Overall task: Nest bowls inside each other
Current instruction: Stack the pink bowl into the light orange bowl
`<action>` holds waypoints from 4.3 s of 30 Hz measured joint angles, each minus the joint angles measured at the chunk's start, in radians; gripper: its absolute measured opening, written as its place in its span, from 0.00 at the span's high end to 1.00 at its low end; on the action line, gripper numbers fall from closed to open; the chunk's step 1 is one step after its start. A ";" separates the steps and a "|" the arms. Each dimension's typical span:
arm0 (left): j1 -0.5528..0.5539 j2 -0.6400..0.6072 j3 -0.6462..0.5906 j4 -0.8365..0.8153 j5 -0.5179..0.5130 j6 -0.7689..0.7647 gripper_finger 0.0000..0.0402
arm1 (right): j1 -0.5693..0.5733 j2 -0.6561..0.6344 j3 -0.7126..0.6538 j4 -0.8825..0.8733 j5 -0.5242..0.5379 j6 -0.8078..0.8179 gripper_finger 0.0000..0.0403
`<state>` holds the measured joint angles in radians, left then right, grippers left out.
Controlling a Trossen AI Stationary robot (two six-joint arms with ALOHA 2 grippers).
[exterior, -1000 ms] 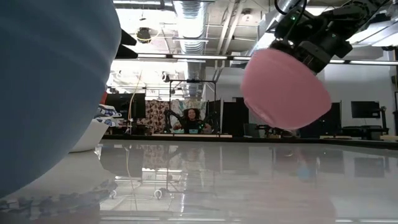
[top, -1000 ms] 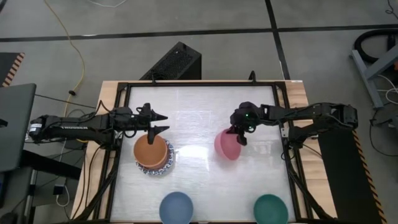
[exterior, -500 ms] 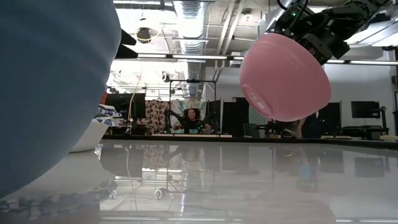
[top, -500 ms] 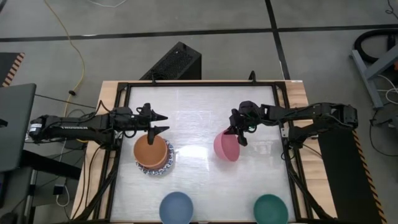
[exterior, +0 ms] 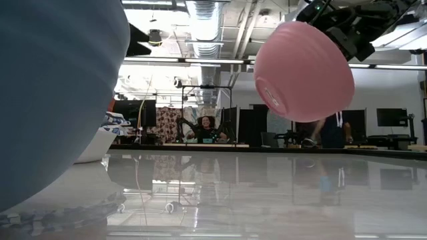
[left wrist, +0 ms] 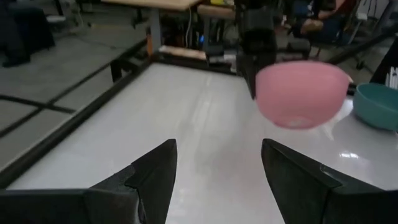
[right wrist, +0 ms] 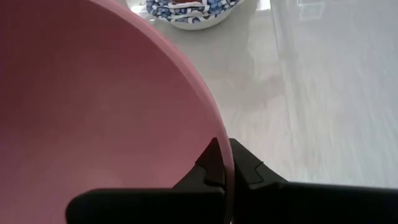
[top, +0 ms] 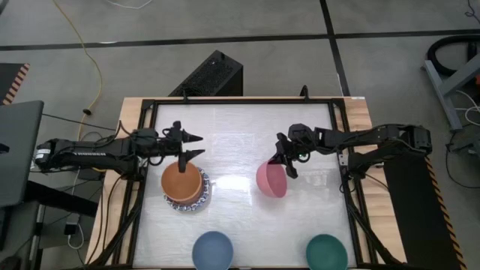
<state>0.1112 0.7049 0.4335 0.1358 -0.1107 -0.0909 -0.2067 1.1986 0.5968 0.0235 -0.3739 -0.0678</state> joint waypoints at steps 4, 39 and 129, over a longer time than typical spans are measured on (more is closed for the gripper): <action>0.000 0.000 0.000 0.043 -0.002 0.009 0.44 | 0.004 0.000 0.000 0.013 -0.016 -0.011 0.97; -0.001 0.000 0.000 0.065 0.055 -0.093 0.44 | 0.004 0.000 0.000 0.143 -0.100 -0.065 0.97; 0.250 -0.208 0.072 -0.337 0.220 0.109 0.44 | -0.114 0.000 0.000 0.195 -0.199 0.027 0.97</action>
<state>0.3615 0.4973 0.5060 -0.2012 0.1092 0.0181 -0.3203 1.1988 0.5968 0.2184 -0.5733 -0.0404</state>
